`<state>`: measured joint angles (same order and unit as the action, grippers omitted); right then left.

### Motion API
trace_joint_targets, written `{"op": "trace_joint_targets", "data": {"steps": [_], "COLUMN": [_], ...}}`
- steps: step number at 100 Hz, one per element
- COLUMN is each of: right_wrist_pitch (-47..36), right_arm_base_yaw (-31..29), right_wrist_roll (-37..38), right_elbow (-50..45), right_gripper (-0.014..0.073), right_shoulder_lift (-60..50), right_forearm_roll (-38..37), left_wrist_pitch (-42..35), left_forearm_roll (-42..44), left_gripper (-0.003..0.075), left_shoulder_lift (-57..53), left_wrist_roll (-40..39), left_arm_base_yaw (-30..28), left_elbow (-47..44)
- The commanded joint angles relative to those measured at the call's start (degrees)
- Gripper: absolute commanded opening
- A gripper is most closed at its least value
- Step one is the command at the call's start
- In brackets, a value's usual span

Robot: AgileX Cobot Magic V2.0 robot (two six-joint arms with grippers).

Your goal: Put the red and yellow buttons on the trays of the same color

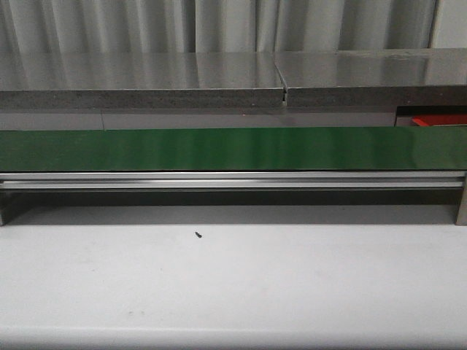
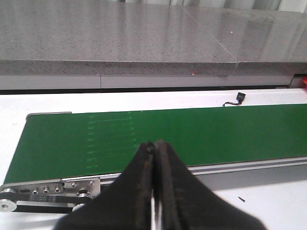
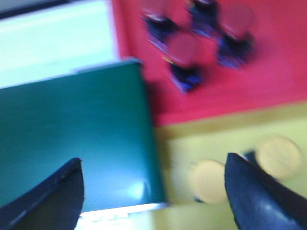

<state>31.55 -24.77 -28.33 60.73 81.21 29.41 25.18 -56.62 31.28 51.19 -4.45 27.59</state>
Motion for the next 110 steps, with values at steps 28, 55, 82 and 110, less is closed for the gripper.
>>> {"op": "trace_joint_targets", "data": {"steps": [28, 55, 82, 110], "right_wrist_pitch": [-1.16, 2.76, 6.89, 7.21], "right_arm_base_yaw": [15.75, 18.35, 18.35, 18.35], "right_wrist_roll": [-3.86, -3.91, -3.91, -3.91], "right_elbow": [-7.40, -21.87, -26.46, -26.46], "right_gripper": [0.0592, 0.0577, 0.0133, -0.0067], "right_shoulder_lift": [-23.93, -43.13, -54.72, -55.10], "right_forearm_roll": [1.13, 0.75, 0.04, 0.04], "left_wrist_pitch": [-2.46, -2.46, -2.46, -2.46], "left_forearm_roll": [-1.92, -1.92, -1.92, -1.92], "left_gripper": [-0.0019, -0.0019, -0.0019, -0.0019], "left_shoulder_lift": [0.02, 0.02, 0.02, 0.02], "left_wrist_roll": [-0.03, -0.03, -0.03, -0.03], "left_arm_base_yaw": [0.39, 0.39, 0.39, 0.39], "left_elbow": [1.48, 1.48, 1.48, 1.48]}}
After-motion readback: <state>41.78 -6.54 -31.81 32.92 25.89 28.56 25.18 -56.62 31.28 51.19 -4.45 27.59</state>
